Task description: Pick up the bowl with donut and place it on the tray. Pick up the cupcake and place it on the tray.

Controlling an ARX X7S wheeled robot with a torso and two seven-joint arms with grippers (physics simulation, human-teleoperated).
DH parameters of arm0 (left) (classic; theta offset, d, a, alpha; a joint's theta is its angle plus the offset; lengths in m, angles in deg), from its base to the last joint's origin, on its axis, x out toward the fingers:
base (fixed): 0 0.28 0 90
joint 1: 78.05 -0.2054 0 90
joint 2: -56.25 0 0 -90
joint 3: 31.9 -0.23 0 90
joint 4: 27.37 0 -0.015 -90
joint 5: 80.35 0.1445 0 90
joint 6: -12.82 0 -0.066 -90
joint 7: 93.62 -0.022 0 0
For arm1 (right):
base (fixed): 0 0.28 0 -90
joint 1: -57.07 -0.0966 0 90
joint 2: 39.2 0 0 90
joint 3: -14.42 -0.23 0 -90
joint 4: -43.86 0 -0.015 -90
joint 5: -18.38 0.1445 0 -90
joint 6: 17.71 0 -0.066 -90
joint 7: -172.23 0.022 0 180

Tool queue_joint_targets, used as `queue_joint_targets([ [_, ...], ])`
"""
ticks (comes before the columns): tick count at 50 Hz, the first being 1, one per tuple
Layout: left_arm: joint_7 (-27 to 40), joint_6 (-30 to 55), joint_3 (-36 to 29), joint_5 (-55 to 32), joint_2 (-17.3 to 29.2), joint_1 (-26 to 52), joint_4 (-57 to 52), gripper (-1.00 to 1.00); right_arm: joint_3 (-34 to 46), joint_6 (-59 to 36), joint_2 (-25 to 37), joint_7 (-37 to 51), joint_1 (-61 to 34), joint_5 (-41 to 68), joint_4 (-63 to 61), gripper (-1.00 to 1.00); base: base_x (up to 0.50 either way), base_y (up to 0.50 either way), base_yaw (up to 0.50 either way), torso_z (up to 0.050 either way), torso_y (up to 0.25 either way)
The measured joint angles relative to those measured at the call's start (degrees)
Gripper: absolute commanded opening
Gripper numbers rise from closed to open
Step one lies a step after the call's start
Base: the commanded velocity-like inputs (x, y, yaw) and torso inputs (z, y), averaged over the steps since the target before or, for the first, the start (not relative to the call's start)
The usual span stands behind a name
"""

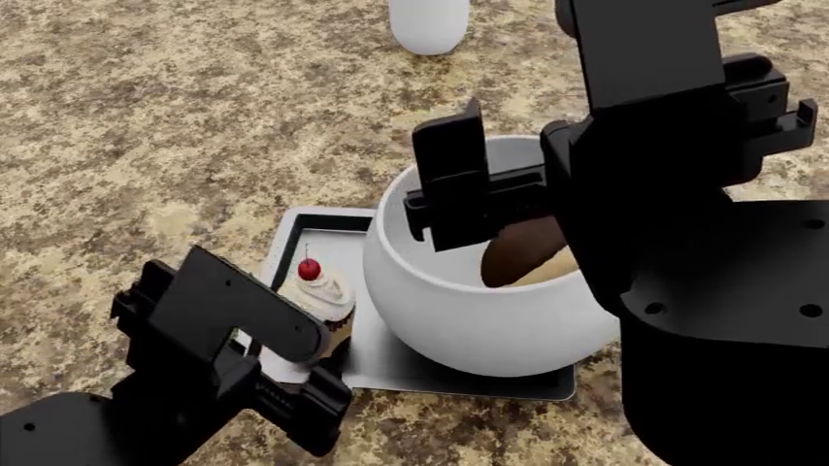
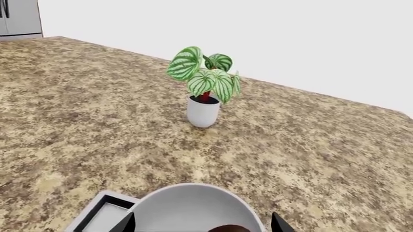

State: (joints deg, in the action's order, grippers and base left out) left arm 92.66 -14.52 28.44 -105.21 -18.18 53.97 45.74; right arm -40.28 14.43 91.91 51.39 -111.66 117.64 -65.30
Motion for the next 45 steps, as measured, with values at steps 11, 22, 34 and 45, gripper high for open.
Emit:
queue_joint_targets([
  [11,2.3,-1.06,1.54,-0.14,2.61,-4.56,-7.01,1.0,-0.95,0.23,2.3,1.36,0.46,1.73,-2.46,1.0,0.0,0.0,0.0,0.0,0.0],
  [22,4.84,-3.09,12.55,-5.44,6.79,-14.06,-23.59,1.0,-9.53,7.49,15.16,3.22,14.58,3.05,-22.79,1.0,0.0,0.0,0.0,0.0,0.0],
  [34,8.15,-2.02,19.68,-10.03,8.91,-19.13,-35.95,1.0,-21.96,30.3,33.42,-1.12,48.96,-11.23,-37.22,1.0,0.0,0.0,0.0,0.0,0.0],
  [45,15.86,-7.54,20.36,-17.6,15.35,-21.95,-42.51,1.0,-19.12,54.02,44.36,1.62,75.12,-35.55,-40.84,1.0,0.0,0.0,0.0,0.0,0.0],
])
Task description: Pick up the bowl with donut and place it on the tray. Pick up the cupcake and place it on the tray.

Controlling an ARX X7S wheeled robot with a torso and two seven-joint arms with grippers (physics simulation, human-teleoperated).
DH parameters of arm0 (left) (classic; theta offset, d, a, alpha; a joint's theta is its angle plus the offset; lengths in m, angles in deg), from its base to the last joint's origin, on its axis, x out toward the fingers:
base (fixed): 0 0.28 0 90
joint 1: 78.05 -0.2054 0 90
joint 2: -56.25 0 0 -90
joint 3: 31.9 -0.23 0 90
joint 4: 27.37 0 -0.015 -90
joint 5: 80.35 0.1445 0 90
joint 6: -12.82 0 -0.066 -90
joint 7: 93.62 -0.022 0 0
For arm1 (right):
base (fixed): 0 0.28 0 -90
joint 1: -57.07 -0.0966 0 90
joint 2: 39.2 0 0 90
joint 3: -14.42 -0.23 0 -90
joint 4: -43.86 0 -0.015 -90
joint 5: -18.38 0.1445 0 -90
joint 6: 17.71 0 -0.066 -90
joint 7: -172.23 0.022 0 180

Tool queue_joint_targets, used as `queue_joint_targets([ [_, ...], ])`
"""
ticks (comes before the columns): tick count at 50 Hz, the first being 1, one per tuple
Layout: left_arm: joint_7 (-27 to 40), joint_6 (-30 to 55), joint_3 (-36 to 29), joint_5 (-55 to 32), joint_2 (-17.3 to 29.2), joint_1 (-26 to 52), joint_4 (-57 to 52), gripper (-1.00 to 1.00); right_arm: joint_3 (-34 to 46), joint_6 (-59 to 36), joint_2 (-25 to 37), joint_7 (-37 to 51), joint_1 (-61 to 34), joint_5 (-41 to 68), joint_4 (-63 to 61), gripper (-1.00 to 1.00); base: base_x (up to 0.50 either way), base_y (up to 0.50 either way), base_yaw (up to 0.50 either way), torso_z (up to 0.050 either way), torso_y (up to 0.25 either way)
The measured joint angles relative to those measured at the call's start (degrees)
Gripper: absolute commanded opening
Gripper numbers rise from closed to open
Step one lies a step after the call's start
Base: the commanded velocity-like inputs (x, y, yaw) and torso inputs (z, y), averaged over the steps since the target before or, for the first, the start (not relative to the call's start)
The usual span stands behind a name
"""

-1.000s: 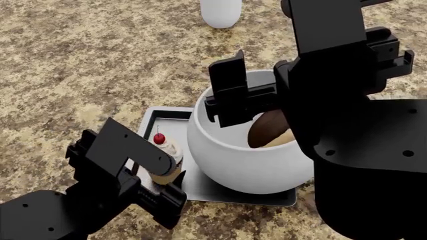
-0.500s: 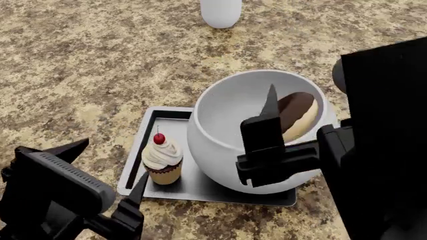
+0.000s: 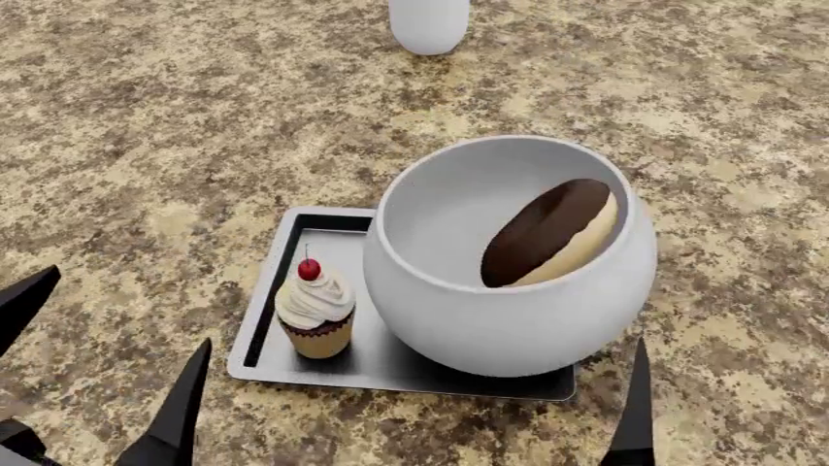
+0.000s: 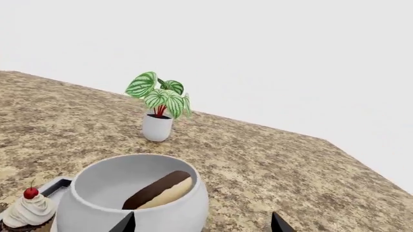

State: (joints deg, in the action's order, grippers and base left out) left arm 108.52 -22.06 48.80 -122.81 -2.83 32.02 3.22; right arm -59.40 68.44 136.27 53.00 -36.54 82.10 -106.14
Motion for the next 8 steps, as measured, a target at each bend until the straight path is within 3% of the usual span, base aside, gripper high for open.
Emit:
queue_joint_targets([
  [8,10.69,-14.83,-8.74,-5.16,12.58,0.2,-0.59,1.0,5.07,9.05,3.0,4.01,11.57,-16.1,0.0,1.0,0.0,0.0,0.0,0.0,0.0],
])
